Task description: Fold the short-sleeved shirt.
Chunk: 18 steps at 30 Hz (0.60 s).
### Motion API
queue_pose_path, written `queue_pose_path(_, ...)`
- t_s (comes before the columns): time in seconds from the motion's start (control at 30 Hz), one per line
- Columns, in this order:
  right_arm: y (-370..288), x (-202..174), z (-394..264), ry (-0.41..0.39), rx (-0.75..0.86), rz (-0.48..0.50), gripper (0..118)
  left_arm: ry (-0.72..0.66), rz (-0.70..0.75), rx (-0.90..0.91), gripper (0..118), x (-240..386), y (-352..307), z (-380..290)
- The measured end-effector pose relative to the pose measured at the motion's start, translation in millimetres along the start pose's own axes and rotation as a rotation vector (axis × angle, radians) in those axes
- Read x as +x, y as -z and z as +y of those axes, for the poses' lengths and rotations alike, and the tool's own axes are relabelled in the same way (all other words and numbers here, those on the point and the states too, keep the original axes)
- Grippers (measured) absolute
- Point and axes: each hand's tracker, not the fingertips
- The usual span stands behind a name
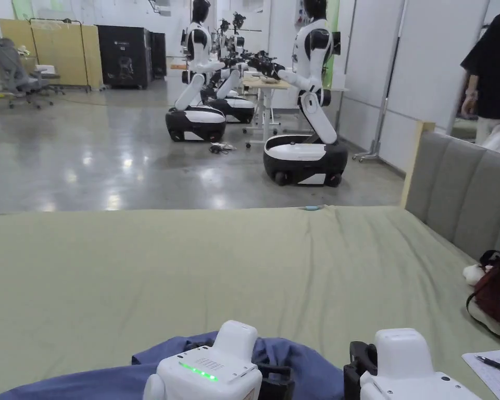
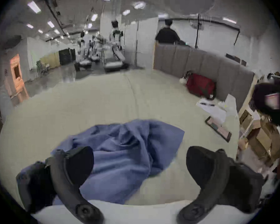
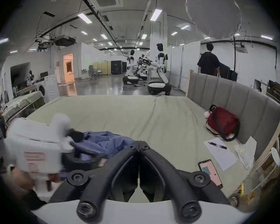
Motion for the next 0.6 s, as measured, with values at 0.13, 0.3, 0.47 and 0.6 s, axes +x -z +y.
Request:
queue_pose_path(0.13, -4, -21, 2, -0.021, 0.018, 0.032, 5, -0.001, 0.108, 0.138, 116, -31, -97, -18)
queue_pose_path(0.3, -5, -43, -3, -0.022, 0.051, 0.083, 5, -0.029, 0.327, 0.132, 67, -79, -177, -60)
queue_pose_path(0.47, -3, -60, -13, -0.042, 0.053, 0.094, 5, -0.096, 0.375, -0.009, 0, -135, -202, -98)
queue_pose_path(0.6, 3, -68, -17, -0.042, 0.022, 0.104, 5, -0.198, 0.422, -0.089, 0, -191, -185, -113)
